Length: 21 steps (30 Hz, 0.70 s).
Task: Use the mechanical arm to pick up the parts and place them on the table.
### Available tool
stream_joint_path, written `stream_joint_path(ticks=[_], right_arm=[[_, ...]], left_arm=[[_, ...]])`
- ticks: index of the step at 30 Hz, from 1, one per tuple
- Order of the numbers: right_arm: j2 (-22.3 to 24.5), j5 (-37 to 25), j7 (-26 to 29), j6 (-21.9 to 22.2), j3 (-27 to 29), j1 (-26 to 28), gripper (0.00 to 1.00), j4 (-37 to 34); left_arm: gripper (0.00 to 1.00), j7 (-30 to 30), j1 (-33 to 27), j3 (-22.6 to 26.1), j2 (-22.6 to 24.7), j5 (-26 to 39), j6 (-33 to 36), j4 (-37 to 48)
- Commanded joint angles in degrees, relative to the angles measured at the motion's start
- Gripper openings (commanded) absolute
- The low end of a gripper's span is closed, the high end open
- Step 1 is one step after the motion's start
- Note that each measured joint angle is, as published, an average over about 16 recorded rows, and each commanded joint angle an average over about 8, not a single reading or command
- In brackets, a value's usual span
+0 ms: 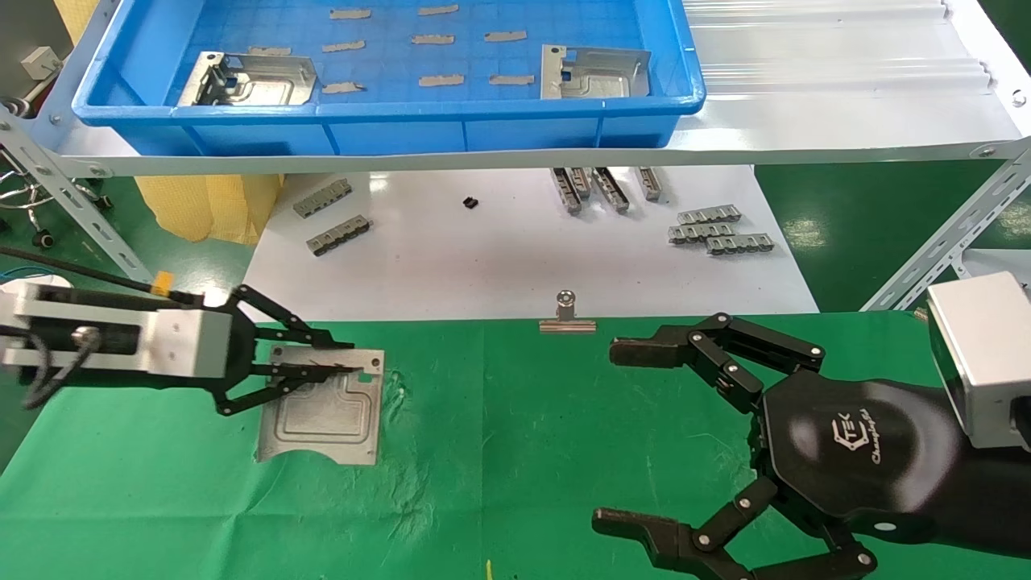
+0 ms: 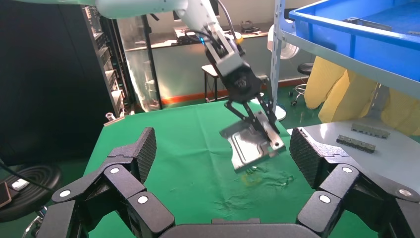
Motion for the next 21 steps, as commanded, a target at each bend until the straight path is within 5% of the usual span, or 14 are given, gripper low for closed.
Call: stream_joint_path(ticks=[1,7,8,16,21], right_arm=[[0.0,0.0,0.0,0.0,0.0,0.0,1.0,0.0],[0.0,0.0,0.0,0.0,0.0,0.0,1.0,0.0],[0.0,0.0,0.0,0.0,0.0,0.0,1.0,0.0],[0.0,0.01,0.0,0.0,-0.01,0.0,1.0,0.0],[0.0,0.01,-0.01,0.0,-0.01,0.0,1.0,0.0]], left_arm=[[0.0,2.63,0.36,0.66,1.57,0.42,-0.41,2.78],[0.01,5.32,1.41,1.32,4.92,0.94,-1.2,8.64],[0.06,5.69,1.52,1.39,5.32,1.01,-1.42,9.35],[1.0,7.39,2.06,1.96,7.51,1.84,-3.59,13.22],[1.0,6.74,2.43,1.79,8.39,1.59,-4.55,14.75]])
